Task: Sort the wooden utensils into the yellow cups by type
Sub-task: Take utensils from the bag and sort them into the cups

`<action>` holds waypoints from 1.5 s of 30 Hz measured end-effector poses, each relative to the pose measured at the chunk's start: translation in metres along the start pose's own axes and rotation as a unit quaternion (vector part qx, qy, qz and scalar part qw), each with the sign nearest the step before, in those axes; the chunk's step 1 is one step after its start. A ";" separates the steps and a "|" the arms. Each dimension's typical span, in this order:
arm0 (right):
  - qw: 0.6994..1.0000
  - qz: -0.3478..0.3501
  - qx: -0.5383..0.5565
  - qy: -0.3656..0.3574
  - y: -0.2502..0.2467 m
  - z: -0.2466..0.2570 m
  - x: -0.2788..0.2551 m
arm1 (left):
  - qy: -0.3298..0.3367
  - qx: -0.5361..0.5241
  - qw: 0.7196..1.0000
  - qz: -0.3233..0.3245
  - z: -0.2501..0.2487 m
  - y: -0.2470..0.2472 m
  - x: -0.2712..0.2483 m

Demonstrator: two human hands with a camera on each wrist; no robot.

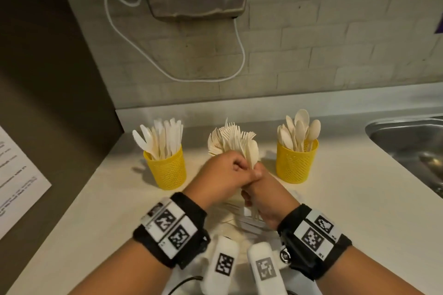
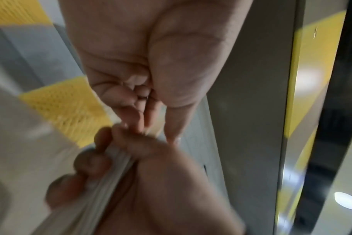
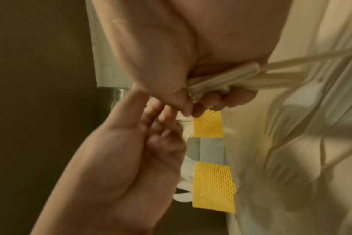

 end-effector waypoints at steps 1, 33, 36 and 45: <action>1.000 0.006 -0.023 -0.003 0.001 0.000 -0.001 | -0.001 0.001 1.000 -0.007 0.001 0.007 0.001; 0.932 0.070 0.346 0.083 0.006 0.003 -0.007 | -0.039 -0.165 0.985 -0.025 0.020 0.004 -0.006; 0.930 0.065 0.353 0.083 0.004 0.005 -0.004 | -0.010 -0.121 0.992 -0.039 0.021 -0.006 -0.011; 0.946 -0.078 0.310 0.051 -0.016 0.001 0.006 | 0.071 -0.051 0.930 -0.357 0.011 -0.151 -0.012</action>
Point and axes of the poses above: each hand's wrist, its own x-axis towards the middle knuckle, its own y-axis out of the palm, z = x × y, the point moved 3 cm from there along x, towards the middle knuckle, and after that the axes turned 3 degrees about z, right-handed, at the moved point
